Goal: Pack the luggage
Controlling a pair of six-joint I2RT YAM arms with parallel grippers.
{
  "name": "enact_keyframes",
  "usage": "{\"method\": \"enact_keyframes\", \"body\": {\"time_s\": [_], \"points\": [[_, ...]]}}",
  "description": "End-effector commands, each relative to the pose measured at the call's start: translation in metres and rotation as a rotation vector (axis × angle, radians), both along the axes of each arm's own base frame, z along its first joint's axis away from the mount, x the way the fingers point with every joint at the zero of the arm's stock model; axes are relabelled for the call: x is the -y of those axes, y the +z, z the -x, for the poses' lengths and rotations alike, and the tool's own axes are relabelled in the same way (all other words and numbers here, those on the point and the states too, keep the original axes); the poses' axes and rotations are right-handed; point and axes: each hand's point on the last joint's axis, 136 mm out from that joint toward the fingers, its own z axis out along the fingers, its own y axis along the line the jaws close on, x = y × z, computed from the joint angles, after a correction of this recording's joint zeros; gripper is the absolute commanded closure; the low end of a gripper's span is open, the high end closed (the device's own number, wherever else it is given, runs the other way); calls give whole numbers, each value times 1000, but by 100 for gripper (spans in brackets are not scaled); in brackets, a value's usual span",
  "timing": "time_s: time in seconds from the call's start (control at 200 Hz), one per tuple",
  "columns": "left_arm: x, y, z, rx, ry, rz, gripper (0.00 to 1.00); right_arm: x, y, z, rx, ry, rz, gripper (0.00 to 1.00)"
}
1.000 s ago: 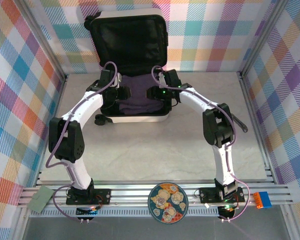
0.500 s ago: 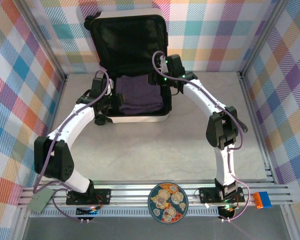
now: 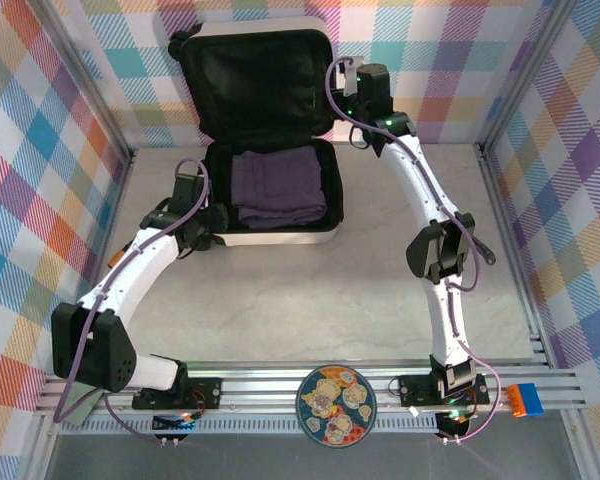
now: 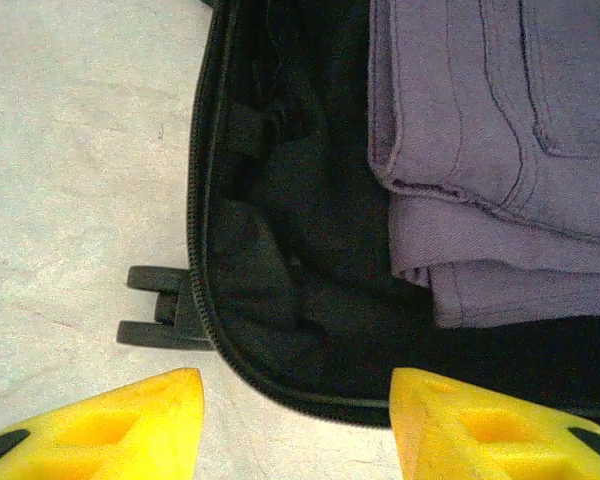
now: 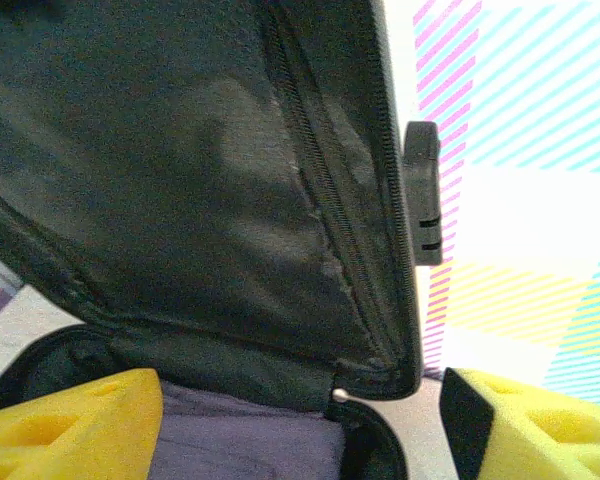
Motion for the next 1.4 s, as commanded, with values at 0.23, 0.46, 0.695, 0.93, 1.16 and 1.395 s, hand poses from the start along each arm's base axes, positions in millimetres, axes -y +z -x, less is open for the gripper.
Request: {"method": "enact_keyframes", "body": {"time_s": [0.23, 0.46, 0.695, 0.93, 1.16, 1.395], "points": [[-16, -8, 31, -13, 57, 4, 48, -10, 17, -43, 276, 33, 13, 14], [-15, -28, 43, -45, 74, 39, 48, -11, 23, -56, 386, 51, -18, 9], [-18, -35, 48, -59, 89, 30, 48, -16, 32, -61, 480, 66, -54, 10], [-15, -41, 50, -69, 92, 54, 48, -16, 43, -63, 567, 85, -65, 9], [-11, -40, 46, -63, 85, 75, 48, -19, 37, -63, 575, 114, -36, 34], [-12, -37, 47, -56, 90, 76, 48, -19, 44, -60, 587, 126, -47, 60]]}}
